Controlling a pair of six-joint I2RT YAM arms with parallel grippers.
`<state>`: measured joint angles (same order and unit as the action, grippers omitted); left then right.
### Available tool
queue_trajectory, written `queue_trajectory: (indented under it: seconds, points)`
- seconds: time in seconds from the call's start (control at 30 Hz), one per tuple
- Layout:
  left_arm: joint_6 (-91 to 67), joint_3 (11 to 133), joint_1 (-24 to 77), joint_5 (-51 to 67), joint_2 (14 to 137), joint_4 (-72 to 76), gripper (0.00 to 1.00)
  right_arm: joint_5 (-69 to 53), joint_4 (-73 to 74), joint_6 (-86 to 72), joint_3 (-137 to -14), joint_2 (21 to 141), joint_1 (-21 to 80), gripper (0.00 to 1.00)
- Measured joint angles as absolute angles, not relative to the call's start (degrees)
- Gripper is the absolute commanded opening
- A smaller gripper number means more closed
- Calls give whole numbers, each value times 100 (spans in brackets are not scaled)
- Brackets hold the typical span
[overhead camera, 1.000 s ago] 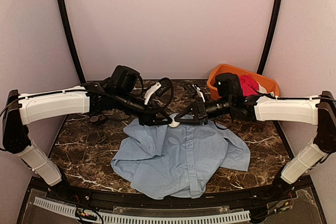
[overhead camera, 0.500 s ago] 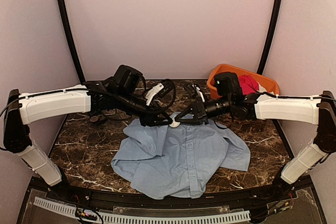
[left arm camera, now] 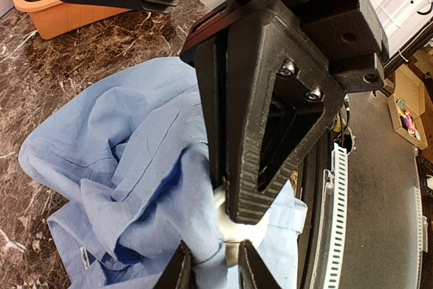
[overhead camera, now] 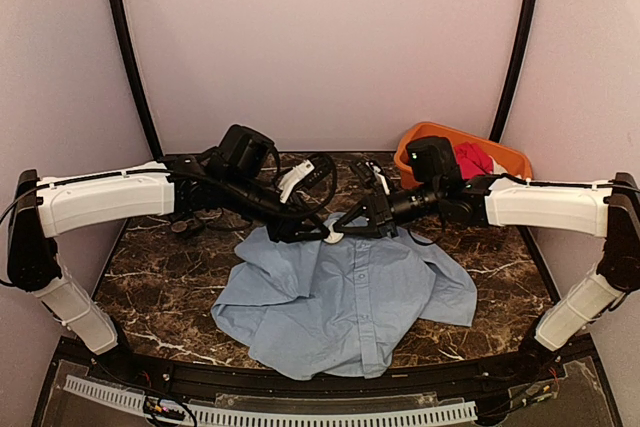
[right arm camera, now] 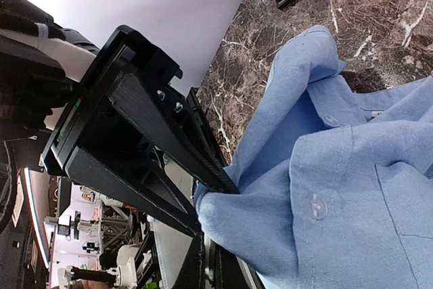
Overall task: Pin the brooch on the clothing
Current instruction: Pin the brooch to the flattened clothing.
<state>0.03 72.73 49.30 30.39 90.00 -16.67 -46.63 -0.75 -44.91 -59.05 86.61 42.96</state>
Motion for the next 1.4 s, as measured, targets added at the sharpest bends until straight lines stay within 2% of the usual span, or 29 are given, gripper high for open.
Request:
queue_trajectory:
  seconds: [1.4]
  points:
    - [617, 7728, 5295, 1970, 9109, -2434, 21, -4622, 95, -4700, -5935, 8722, 4309, 0]
